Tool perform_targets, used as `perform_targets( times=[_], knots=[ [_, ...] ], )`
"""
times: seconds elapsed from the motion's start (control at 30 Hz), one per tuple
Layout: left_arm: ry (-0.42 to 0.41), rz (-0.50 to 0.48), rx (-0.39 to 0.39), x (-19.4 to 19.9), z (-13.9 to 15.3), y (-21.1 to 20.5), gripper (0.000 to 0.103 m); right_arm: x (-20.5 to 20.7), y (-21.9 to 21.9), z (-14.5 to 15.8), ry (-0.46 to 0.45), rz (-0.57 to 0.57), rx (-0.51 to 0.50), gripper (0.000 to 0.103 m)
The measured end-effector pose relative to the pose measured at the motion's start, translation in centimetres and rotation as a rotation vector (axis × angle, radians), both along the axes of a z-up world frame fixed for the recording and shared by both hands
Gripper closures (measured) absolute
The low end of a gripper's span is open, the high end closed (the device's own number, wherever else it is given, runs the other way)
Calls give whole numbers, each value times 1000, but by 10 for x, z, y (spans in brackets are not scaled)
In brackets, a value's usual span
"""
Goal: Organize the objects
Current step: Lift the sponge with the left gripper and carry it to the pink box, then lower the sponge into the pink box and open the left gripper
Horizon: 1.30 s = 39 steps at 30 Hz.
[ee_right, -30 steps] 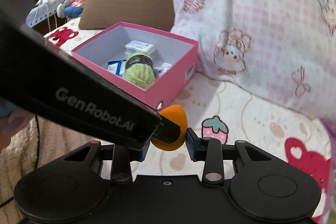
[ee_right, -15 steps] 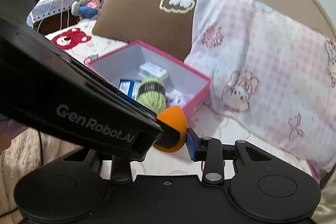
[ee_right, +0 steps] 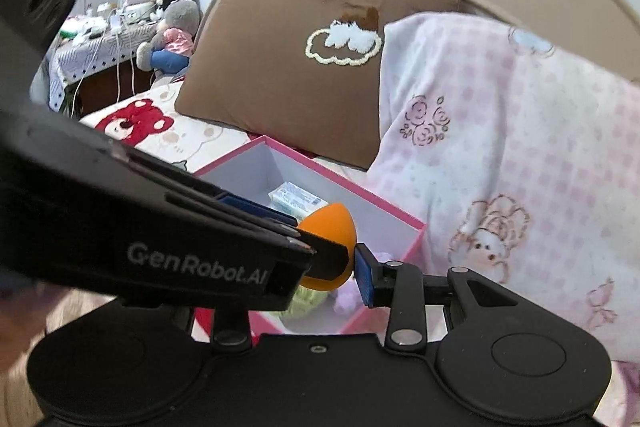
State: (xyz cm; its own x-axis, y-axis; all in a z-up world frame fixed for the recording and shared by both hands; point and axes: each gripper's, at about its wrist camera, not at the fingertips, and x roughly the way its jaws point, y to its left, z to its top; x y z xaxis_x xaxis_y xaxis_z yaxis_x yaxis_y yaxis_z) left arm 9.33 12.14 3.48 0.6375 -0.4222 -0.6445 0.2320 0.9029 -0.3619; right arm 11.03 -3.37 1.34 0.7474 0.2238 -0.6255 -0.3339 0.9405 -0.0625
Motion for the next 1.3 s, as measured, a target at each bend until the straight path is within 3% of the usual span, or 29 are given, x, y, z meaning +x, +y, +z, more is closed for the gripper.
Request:
perform_targets(
  times=[0.27, 0.53, 0.7, 1.07, 1.3],
  knots=[
    [99, 83, -86, 77, -27, 28, 73, 69, 3, -19, 45, -29, 14, 62],
    [162, 185, -118, 115, -77, 45, 72, 127, 13, -59, 161, -23, 25, 62],
    [171, 205, -164, 128, -103, 51, 73, 146, 14, -77, 186, -13, -6, 62],
    [158, 224, -190, 143, -132, 59, 73, 167, 11, -103, 220, -1, 23, 59],
    [171, 242, -236, 148, -143, 64, 73, 166, 16, -112, 201, 14, -31, 59]
  ],
)
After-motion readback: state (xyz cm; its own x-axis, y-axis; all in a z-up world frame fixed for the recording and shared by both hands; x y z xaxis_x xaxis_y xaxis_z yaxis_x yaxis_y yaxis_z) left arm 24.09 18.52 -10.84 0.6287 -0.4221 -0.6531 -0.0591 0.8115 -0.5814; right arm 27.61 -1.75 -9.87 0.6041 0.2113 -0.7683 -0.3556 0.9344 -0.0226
